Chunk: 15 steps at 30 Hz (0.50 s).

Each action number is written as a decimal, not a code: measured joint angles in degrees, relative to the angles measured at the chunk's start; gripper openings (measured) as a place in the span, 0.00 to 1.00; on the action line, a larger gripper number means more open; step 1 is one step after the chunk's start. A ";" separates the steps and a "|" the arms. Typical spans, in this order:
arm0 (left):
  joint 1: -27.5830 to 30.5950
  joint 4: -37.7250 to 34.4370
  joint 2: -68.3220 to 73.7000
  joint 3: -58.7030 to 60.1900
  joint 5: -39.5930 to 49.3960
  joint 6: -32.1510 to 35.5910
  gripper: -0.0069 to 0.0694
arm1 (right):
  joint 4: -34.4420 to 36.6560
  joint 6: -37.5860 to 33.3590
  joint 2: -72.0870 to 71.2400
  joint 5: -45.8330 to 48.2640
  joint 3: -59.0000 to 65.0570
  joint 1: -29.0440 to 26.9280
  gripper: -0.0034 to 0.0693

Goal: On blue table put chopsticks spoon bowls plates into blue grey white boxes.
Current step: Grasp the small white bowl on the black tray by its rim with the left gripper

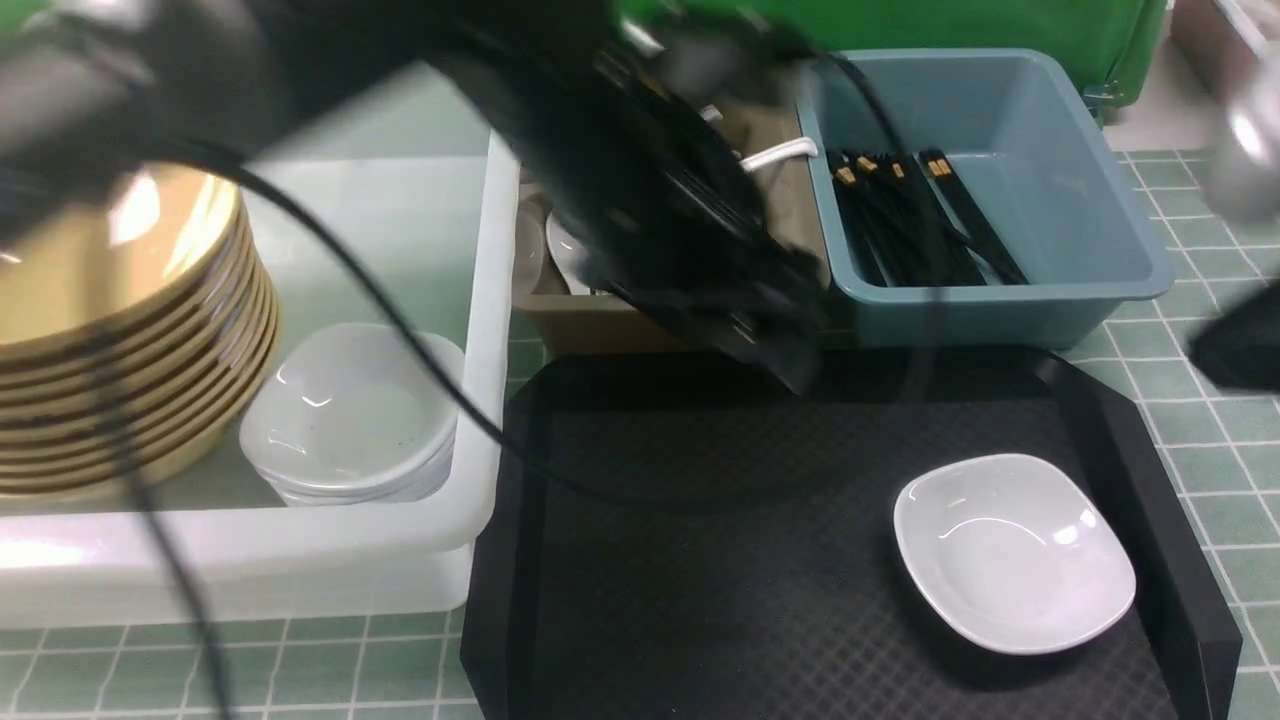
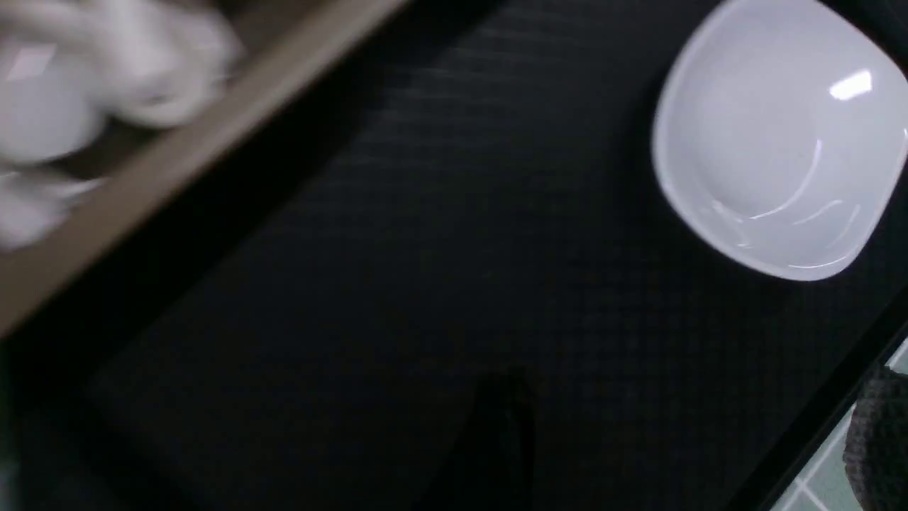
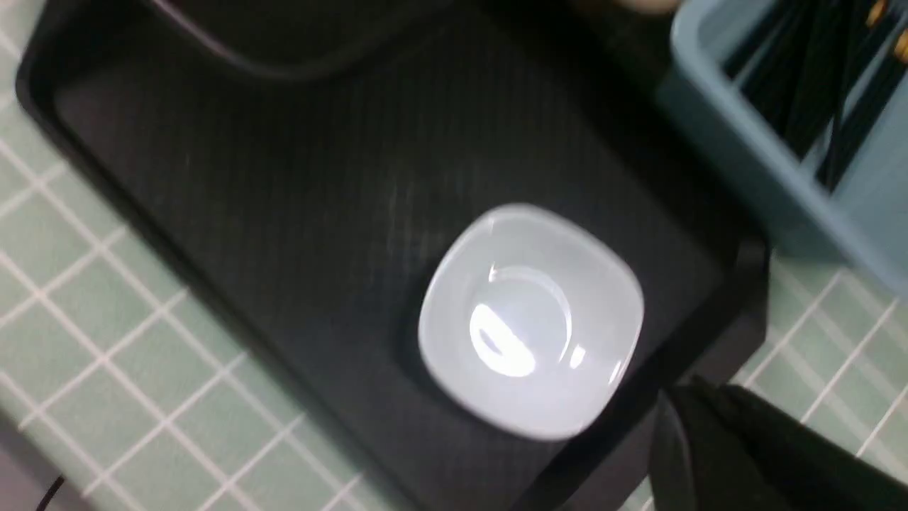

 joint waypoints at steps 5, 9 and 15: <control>-5.27 0.17 7.89 0.00 -8.13 -0.48 0.83 | 0.05 1.39 -6.77 0.08 7.09 0.00 0.11; -7.19 0.17 12.33 0.00 -13.05 -1.51 0.83 | 0.05 1.61 -10.48 0.08 8.65 0.00 0.11; -7.88 -2.18 16.88 0.00 -19.67 -2.98 0.83 | 0.05 1.67 -11.62 0.08 8.67 0.00 0.11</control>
